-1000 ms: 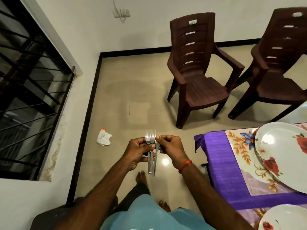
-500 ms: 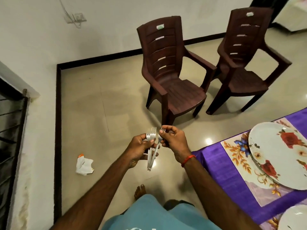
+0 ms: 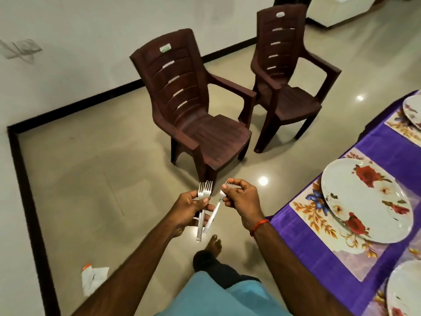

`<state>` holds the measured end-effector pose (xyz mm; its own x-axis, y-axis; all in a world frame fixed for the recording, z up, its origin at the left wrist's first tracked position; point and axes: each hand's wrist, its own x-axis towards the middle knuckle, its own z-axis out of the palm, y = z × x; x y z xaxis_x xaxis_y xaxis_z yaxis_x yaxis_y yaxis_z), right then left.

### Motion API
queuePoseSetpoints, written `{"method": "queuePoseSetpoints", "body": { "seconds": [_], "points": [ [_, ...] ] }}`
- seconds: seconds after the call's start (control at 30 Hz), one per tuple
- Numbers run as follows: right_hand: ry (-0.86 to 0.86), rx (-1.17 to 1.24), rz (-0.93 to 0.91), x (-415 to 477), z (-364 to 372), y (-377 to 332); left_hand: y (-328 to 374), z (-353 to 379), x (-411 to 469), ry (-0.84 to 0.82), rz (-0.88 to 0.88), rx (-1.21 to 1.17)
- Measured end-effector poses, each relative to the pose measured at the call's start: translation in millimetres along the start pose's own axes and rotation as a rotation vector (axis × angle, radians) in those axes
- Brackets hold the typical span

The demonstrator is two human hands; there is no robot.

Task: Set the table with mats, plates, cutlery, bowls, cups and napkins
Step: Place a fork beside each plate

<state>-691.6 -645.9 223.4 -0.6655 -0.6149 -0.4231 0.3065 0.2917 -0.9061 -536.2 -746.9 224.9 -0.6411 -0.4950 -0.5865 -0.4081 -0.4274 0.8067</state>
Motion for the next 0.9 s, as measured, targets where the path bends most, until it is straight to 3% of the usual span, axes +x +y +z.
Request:
{"method": "queuePoseSetpoints", "body": {
  "seconds": [0.47, 0.9],
  "points": [
    [0.133, 0.097, -0.009, 120.8, -15.6, -64.6, 104.7, 3.7, 131.8, -0.133, 0.016, 0.146],
    [0.359, 0.228, 0.012, 165.5, -68.3, -88.9, 156.6, 56.2, 222.8, -0.314, 0.010, 0.203]
  ]
}}
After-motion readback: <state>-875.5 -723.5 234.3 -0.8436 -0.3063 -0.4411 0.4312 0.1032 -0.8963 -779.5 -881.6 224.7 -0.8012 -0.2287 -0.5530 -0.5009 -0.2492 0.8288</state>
